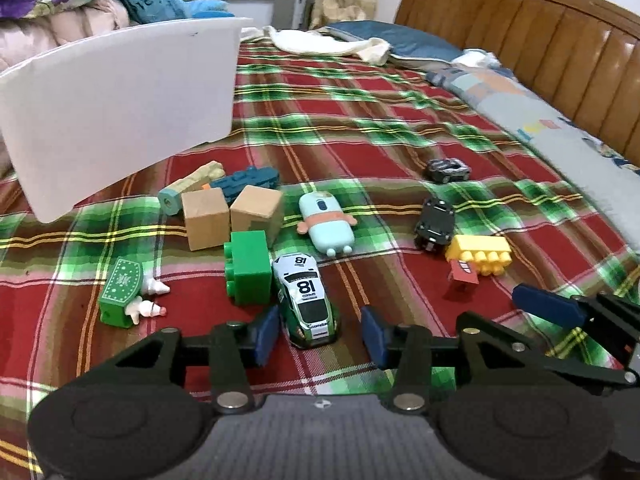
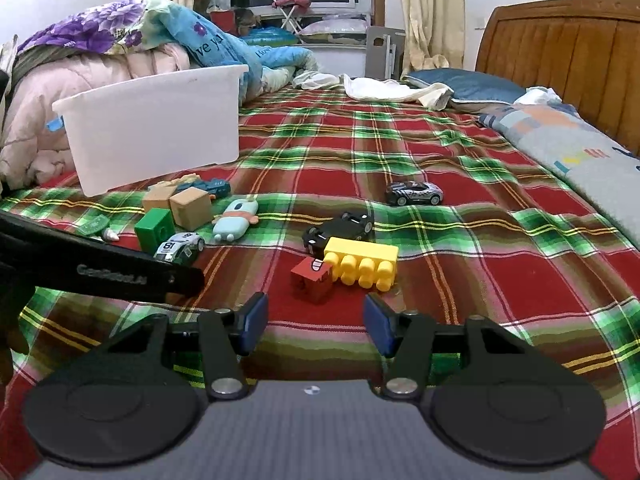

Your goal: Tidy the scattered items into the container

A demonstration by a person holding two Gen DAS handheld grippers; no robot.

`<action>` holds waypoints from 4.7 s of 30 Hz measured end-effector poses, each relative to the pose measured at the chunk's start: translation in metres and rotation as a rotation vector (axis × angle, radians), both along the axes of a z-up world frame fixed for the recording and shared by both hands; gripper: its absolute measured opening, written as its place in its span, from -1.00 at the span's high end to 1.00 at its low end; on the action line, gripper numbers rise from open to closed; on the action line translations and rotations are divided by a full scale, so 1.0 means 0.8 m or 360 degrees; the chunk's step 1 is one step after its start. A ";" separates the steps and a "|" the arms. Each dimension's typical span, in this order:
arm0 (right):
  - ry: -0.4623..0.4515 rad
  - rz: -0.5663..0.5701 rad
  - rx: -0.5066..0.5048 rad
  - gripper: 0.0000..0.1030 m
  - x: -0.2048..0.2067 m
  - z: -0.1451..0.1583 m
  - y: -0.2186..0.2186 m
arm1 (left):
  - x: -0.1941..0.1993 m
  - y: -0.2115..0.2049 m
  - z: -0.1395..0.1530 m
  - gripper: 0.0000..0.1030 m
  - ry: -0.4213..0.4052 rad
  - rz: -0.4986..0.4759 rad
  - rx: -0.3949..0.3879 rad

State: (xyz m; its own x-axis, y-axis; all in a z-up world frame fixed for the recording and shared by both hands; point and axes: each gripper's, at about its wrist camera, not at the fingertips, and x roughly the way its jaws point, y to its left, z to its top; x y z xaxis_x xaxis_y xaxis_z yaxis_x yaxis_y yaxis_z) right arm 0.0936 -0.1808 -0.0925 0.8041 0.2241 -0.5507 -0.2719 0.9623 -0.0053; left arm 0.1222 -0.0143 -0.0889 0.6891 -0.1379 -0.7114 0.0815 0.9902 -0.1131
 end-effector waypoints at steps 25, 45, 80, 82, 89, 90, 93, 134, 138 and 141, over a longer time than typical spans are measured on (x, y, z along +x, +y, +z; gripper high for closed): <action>-0.0054 0.0102 -0.0125 0.46 0.004 0.017 0.037 | -0.016 0.022 0.038 0.33 -0.0029 -0.0049 -0.0018; -0.0191 0.0174 -0.0025 0.46 0.042 0.119 0.102 | 0.005 0.100 0.154 0.47 -0.0331 0.0033 -0.0077; -0.0124 0.0070 -0.0024 0.46 0.025 0.093 0.044 | -0.004 0.052 0.034 0.37 -0.0033 -0.0083 -0.0056; -0.0125 0.0096 -0.0014 0.46 0.027 0.094 0.052 | -0.001 0.062 0.051 0.37 -0.0063 -0.0073 -0.0055; -0.0186 0.0235 0.0028 0.46 0.051 0.113 0.111 | 0.019 0.112 0.115 0.36 -0.0228 0.0060 -0.0055; -0.0193 0.0253 0.0041 0.46 0.056 0.116 0.119 | 0.024 0.119 0.124 0.37 -0.0248 0.0082 -0.0049; -0.0214 0.0320 0.0083 0.46 0.072 0.130 0.144 | 0.037 0.141 0.146 0.37 -0.0305 0.0145 -0.0034; -0.0159 0.0170 0.0313 -1.00 0.140 0.141 0.137 | 0.043 0.165 0.155 -0.45 -0.0266 0.0211 0.0178; -0.0176 0.0197 0.0157 -1.00 0.089 0.110 0.117 | 0.001 0.159 0.122 -0.45 -0.0231 0.0162 0.0094; -0.0195 0.0244 0.0064 -1.00 0.051 0.079 0.109 | -0.015 0.151 0.095 -0.45 -0.0180 0.0151 0.0058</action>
State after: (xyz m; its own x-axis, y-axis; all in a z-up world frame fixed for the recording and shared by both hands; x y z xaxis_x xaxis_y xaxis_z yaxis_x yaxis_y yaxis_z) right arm 0.1346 -0.0937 -0.0297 0.8192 0.3690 -0.4391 -0.4149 0.9098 -0.0095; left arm 0.1104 0.1065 -0.0131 0.7737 -0.0438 -0.6321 -0.0024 0.9974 -0.0721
